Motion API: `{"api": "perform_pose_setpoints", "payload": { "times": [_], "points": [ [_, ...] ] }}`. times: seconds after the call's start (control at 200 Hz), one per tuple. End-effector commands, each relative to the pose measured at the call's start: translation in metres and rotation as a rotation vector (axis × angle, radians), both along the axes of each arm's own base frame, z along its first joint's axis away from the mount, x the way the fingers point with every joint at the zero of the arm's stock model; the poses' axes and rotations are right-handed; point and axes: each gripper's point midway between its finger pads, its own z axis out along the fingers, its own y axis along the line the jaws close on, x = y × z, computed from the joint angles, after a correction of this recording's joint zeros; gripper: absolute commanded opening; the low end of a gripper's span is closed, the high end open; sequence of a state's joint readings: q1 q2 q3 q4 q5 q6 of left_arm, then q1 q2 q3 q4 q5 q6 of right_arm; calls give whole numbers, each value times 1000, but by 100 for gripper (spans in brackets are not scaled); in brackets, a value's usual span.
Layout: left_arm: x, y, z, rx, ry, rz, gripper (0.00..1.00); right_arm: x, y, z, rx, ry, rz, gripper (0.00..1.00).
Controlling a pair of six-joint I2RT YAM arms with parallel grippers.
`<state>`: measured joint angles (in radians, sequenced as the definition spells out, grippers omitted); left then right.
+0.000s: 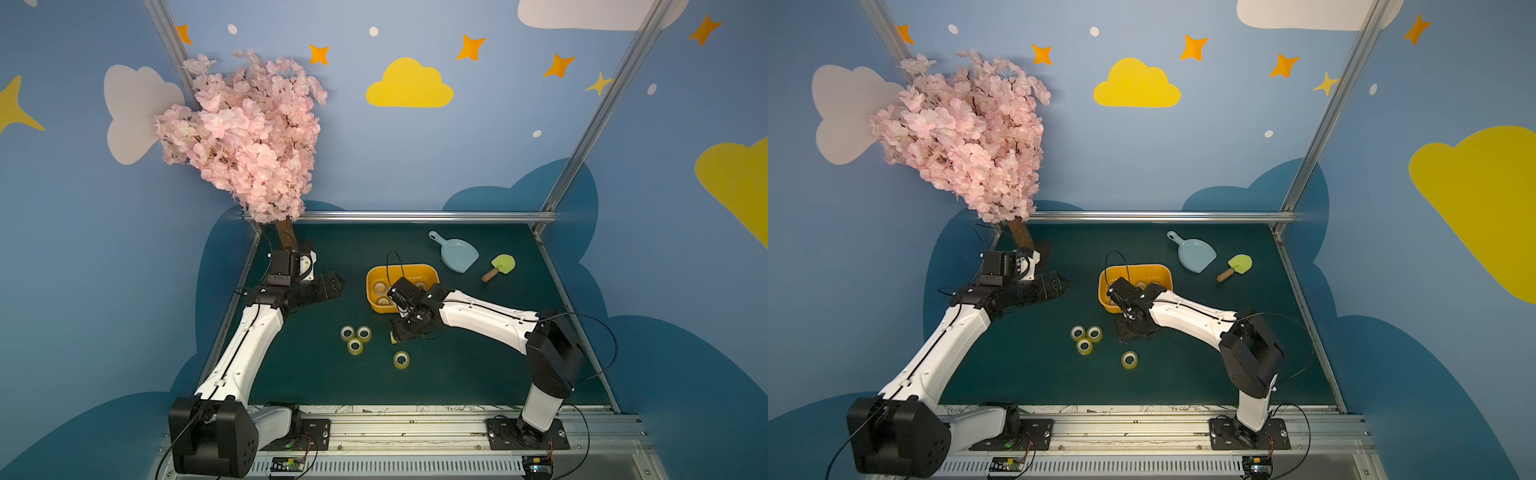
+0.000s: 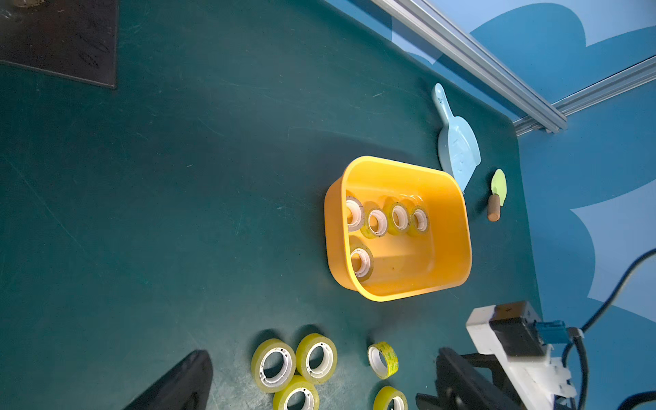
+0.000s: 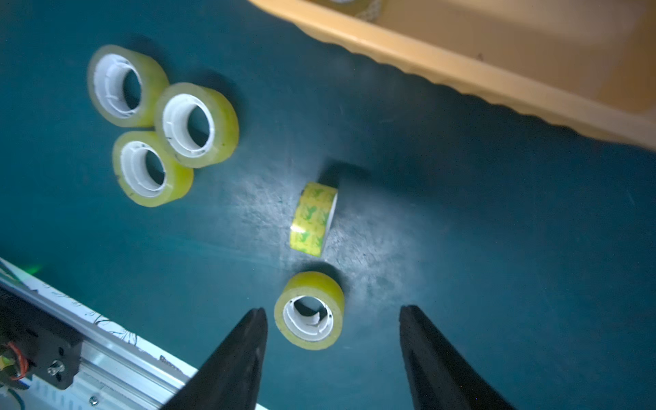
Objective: Put the transparent tape into the storage box
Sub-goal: Pick up the tape at the center of the board.
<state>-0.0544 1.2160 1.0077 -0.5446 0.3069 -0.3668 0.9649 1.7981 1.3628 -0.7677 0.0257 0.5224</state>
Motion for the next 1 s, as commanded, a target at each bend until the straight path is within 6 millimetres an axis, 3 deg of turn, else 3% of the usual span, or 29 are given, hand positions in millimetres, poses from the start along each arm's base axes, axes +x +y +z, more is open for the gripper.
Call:
{"api": "perform_pose_setpoints", "payload": {
  "times": [0.0, 0.195, 0.32, 0.616, 0.991],
  "points": [
    [-4, 0, 15, -2, -38, -6, 100, -5, -14, 10, -45, -25, -40, 65],
    [-5, 4, 21, 15, -79, 11, 100, -23, -4, 2, -76, 11, -10, 62],
    [-5, 4, 19, 14, -72, 10, 100, -24, 0, -4, -103, 21, -16, 58],
    [-5, 0, 14, -7, -46, 1, 100, -21, -12, 21, -200, -47, -16, 57],
    [-6, 1, 16, -3, -56, 4, 100, -23, 1, 0, -227, 6, 3, 56]
  ]
}}
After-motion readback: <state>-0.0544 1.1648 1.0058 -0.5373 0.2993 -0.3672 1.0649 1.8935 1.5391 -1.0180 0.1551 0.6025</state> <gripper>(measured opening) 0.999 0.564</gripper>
